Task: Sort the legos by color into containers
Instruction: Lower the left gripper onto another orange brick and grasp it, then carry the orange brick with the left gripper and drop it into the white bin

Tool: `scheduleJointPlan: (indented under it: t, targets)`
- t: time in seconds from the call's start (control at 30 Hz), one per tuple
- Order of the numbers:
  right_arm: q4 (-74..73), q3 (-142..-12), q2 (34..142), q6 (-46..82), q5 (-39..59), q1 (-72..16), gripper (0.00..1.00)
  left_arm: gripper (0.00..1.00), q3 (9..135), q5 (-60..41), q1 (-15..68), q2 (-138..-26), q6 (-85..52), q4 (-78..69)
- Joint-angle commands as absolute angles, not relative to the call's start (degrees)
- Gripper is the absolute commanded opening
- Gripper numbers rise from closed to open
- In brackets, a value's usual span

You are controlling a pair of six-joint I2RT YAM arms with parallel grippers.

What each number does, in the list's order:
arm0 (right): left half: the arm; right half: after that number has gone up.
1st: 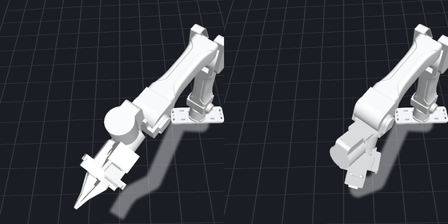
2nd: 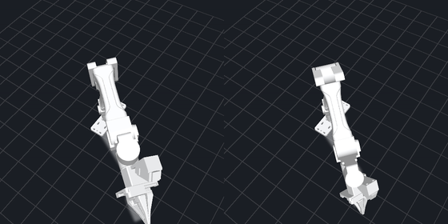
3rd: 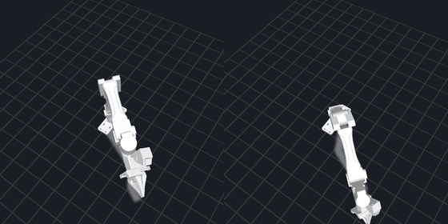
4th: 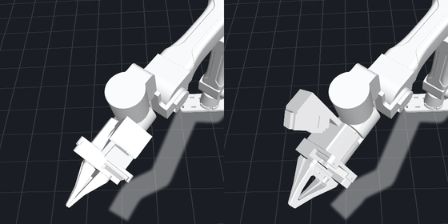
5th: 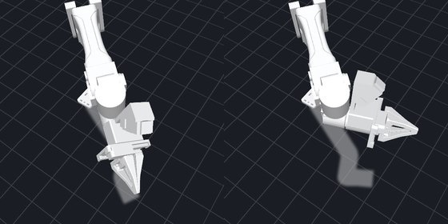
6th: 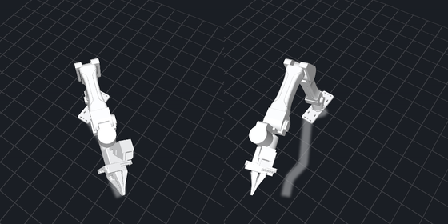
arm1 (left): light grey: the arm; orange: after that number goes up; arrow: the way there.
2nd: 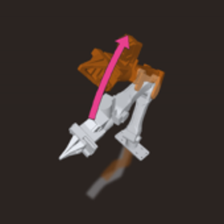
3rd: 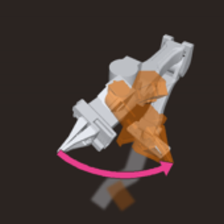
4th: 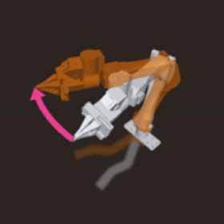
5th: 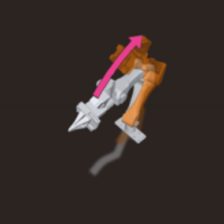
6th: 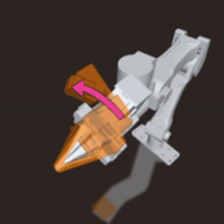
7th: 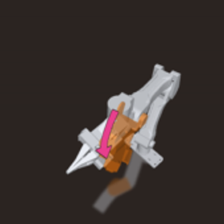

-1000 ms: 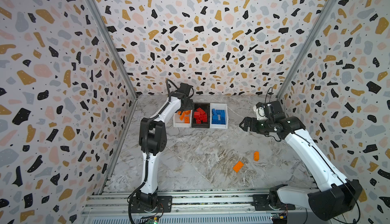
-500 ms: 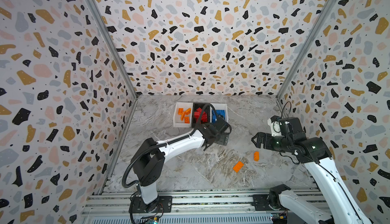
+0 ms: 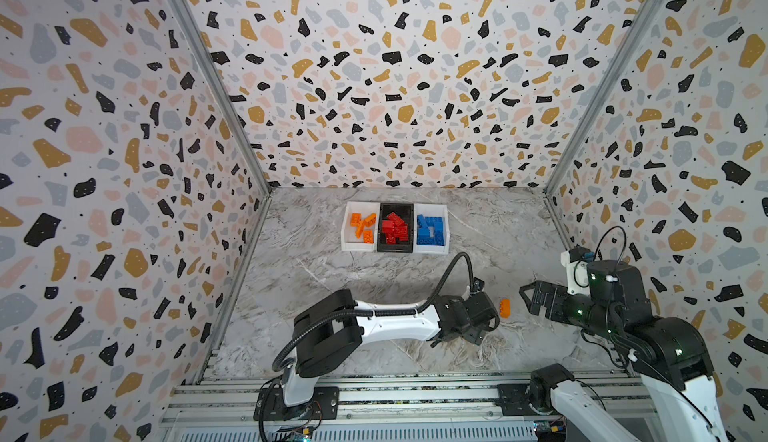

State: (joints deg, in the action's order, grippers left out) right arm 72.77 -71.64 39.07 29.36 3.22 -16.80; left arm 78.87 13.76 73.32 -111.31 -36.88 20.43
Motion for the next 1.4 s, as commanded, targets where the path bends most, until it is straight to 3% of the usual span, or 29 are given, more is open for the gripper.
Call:
scheduleJointPlan:
  t: [0.0, 0.6, 0.73, 0.97, 1.37]
  targets:
    - [75.7, -71.6, 37.3, 30.8, 4.2, -16.6, 0.99, 0.83, 80.5, 14.2, 73.8, -112.7, -37.5, 19.4]
    - [75.6, -69.8, 33.8, 32.7, 7.1, -16.6, 0.99, 0.67, 82.5, 14.2, 74.6, -120.2, -36.2, 19.9]
    - [75.5, -70.1, 34.3, 32.6, 6.8, -16.6, 0.99, 0.48, 83.3, 14.4, 74.5, -121.6, -36.2, 21.9]
    - [74.8, -70.0, 35.8, 31.8, 6.4, -16.6, 0.99, 0.29, 80.8, 15.6, 73.9, -118.7, -36.5, 23.9]
    - [63.6, -66.0, 41.9, 31.0, 9.4, -16.5, 0.99, 0.26, 79.1, 21.7, 63.9, -105.1, -34.3, 33.9]
